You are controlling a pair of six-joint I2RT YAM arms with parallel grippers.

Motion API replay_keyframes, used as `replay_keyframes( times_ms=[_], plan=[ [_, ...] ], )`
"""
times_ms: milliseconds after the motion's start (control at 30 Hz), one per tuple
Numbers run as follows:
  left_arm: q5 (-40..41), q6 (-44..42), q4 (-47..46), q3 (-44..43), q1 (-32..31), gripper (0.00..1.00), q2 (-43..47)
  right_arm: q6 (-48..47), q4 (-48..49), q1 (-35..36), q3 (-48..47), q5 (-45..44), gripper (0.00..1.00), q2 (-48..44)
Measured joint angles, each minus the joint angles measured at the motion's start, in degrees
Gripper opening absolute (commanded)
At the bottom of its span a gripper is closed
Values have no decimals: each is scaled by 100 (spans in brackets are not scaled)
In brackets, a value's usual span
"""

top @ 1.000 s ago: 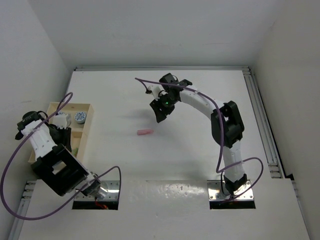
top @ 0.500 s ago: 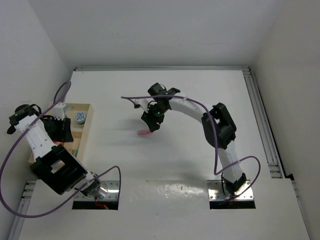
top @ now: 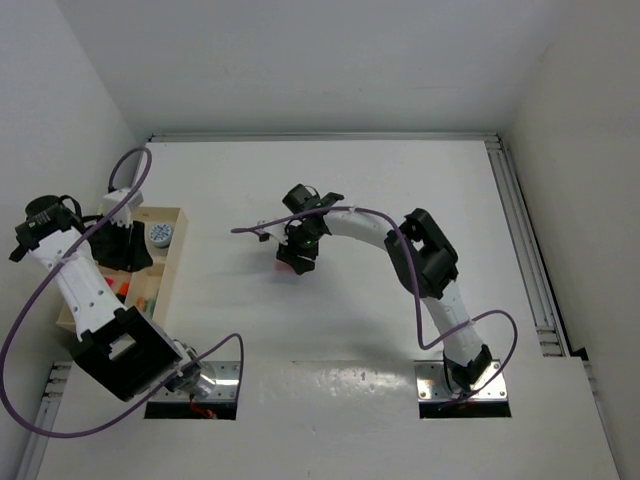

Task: Sort the stationery into containers
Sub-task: Pick up the pen from the center of the board.

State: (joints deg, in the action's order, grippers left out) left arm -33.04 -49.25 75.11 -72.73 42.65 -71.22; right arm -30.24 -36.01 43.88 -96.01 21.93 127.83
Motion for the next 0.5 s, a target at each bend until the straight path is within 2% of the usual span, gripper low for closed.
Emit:
replay_keyframes(
  times_ms=[67, 200, 300, 367, 400, 500],
  plan=[
    [-155, -2, -4, -109, -13, 51, 7, -63, 59, 31, 20, -57, 55, 68],
    [-527, 50, -46, -262, -26, 48, 9, -199, 293, 52, 166, -107, 47, 87],
    [-793, 160, -151, -358, -50, 47, 9, -280, 651, 61, 382, -136, 35, 7],
    [-957, 197, -240, -452, -116, 47, 9, -289, 850, 63, 584, -120, 24, -94],
    [-1043, 238, -315, -507, -168, 46, 11, -299, 960, 70, 682, -133, 15, -149],
    [-1211, 463, -686, -557, -350, 45, 50, -308, 1191, 94, 883, -227, 7, -267]
  ],
)
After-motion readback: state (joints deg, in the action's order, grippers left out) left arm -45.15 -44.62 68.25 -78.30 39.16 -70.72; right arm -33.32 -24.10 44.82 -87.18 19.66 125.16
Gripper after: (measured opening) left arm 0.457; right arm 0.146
